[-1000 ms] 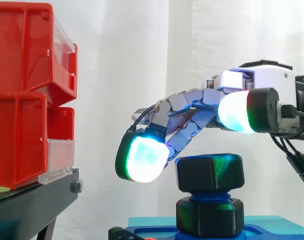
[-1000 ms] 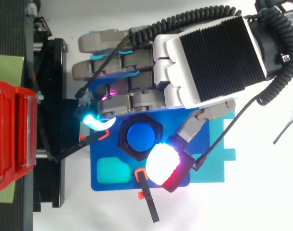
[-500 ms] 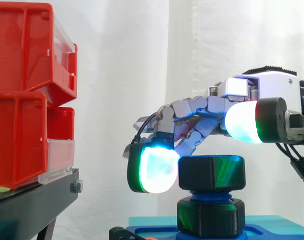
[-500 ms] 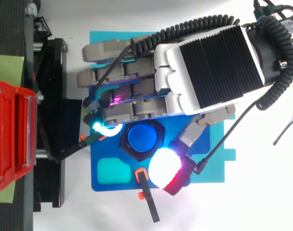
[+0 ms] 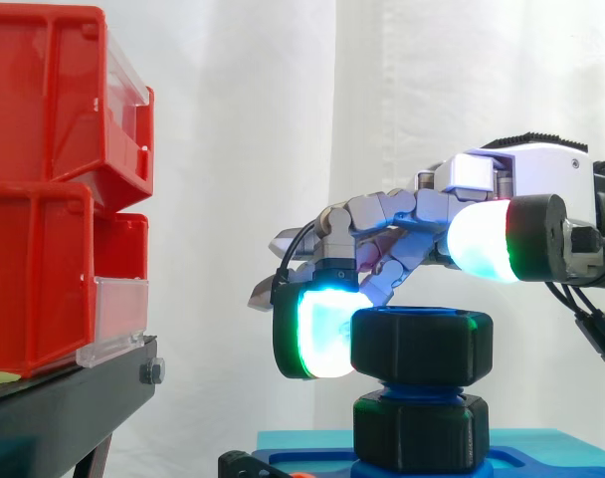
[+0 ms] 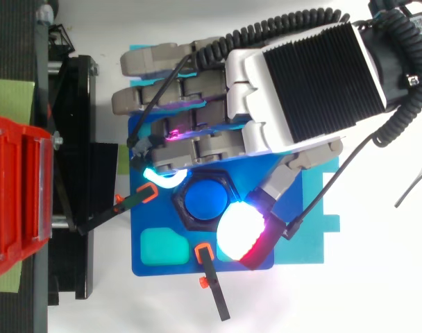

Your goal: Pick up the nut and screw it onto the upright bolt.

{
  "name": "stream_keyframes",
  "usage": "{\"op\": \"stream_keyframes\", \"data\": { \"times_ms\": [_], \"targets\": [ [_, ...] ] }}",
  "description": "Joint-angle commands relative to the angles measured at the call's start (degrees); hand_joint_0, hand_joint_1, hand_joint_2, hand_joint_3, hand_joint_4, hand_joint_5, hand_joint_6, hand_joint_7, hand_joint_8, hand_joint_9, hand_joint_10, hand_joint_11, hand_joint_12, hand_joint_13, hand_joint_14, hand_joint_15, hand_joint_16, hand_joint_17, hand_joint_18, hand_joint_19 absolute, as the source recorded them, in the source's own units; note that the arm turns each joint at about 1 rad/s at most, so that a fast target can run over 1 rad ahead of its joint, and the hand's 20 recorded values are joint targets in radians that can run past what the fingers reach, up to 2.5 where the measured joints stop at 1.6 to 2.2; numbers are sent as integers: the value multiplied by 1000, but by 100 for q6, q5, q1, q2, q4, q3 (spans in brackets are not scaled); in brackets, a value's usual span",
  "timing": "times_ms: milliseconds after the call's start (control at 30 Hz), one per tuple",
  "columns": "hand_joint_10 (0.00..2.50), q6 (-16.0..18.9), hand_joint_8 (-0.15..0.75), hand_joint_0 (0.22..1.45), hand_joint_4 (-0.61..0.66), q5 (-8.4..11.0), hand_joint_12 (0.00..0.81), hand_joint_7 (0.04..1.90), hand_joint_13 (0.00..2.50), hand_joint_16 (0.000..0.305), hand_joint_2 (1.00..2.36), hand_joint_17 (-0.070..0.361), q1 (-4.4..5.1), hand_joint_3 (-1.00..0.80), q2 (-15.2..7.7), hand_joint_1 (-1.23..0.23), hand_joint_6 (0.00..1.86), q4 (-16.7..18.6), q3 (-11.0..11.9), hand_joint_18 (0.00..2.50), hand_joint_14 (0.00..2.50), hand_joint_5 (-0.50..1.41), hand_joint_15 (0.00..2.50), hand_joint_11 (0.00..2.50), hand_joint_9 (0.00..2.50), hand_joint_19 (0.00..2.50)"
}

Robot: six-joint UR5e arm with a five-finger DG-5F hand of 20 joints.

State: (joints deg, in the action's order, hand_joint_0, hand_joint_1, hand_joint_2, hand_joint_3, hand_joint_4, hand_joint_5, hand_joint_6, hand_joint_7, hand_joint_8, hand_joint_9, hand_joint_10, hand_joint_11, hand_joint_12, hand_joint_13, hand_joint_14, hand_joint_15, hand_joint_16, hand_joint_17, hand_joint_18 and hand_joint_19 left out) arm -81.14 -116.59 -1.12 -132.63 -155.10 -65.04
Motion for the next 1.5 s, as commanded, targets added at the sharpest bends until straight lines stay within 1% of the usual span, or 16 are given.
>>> {"op": "stream_keyframes", "data": {
  "times_ms": [0,233,500,567,633,700,800,867,967,1000,1067,1200,1267,1300,1400,1467],
  "targets": [
    [0,-8,256,520,168,-48,283,1490,430,29,1000,65,-46,-500,0,-67,513,24,0,76,0,10,0,0,821,0],
    [0,-8,256,525,159,-242,267,1300,485,27,1000,60,-160,-500,0,-77,597,6,26,141,0,11,0,0,902,0],
    [0,1,260,528,136,-286,244,1167,595,24,1000,55,-213,-500,0,-82,653,15,35,242,0,19,0,0,998,0],
    [0,1,256,529,131,-330,236,1134,626,23,1000,52,-248,-500,0,-86,668,-11,96,281,0,22,0,0,1044,0],
    [0,19,253,529,119,-417,226,1120,656,22,1000,49,-319,-500,0,-89,675,-29,149,348,0,27,0,0,1080,0],
    [0,28,255,530,116,-461,221,1110,689,21,1000,48,-336,-500,9,-95,679,-55,246,365,0,31,0,0,1130,0],
    [0,19,256,531,106,-602,205,1093,752,19,1000,44,-450,-500,0,-106,687,-433,553,433,0,36,0,0,1213,0],
    [0,28,241,532,99,-611,192,1087,796,17,1000,38,-503,-500,18,-114,690,-592,659,494,0,41,0,0,1273,24],
    [0,19,226,530,78,-637,163,1089,913,14,1000,32,-547,-500,44,-141,692,-785,826,638,0,53,0,0,1390,94],
    [0,-8,220,530,86,-646,161,1092,922,14,1000,31,-565,-500,44,-142,692,-961,949,653,0,53,0,0,1401,99],
    [0,-25,213,529,87,-646,154,1105,963,13,1000,30,-582,-500,44,-148,686,-1031,966,699,0,58,0,0,1473,138],
    [0,-34,223,527,108,-646,164,1170,953,15,1000,33,-600,-500,53,-141,653,-1093,1019,683,0,55,0,15,1473,121],
    [0,-25,238,524,161,-646,191,1394,889,17,1000,39,-600,-500,44,-115,524,-1066,1037,603,0,54,0,27,1395,107],
    [0,-25,246,523,167,-646,193,1428,879,18,1000,40,-600,-500,44,-112,500,-1040,1028,596,0,53,0,19,1365,105],
    [2,-8,260,522,166,-620,203,1306,839,19,1000,44,-538,-500,53,-96,505,-987,1010,549,0,15,0,19,1309,104],
    [1,-16,243,519,219,-593,217,1127,757,22,1000,50,-521,-500,44,-86,505,-961,1019,497,0,-20,0,0,1204,102]
  ]
}}
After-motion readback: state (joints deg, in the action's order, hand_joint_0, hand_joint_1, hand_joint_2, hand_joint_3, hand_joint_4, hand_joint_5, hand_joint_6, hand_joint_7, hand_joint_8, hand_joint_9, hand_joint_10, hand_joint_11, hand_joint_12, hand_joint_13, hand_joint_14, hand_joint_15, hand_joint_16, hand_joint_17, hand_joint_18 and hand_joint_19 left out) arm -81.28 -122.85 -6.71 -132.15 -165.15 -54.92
